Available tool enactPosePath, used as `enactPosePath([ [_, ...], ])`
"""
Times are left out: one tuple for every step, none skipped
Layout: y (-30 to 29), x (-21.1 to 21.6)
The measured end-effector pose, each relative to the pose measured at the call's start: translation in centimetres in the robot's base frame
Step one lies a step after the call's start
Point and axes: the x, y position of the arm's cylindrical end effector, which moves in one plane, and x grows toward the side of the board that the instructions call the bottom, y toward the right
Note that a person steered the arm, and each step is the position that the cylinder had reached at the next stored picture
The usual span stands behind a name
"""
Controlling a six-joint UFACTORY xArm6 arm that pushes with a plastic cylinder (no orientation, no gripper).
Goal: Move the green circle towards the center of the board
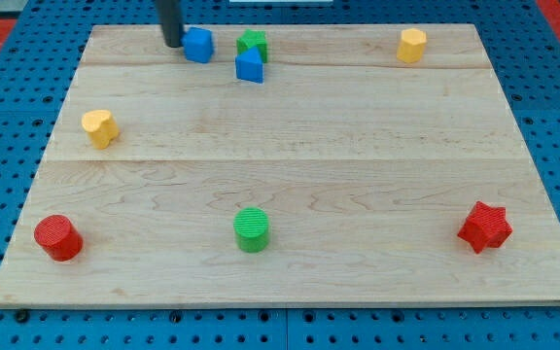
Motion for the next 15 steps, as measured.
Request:
enactPosePath([
  [1.8,3.1],
  [2.9,7.2],
  [5.5,12.5],
  [12.0,16.7],
  [16.6,23.5],
  [18.7,30.8],
  [13.6,34.3],
  [9.6,37.5],
  [9.3,35.2],
  [8.7,33.3],
  [8.6,36.2],
  [8.9,34.6],
  [7.8,32.4],
  [6.9,29.4],
  [5.9,26.2],
])
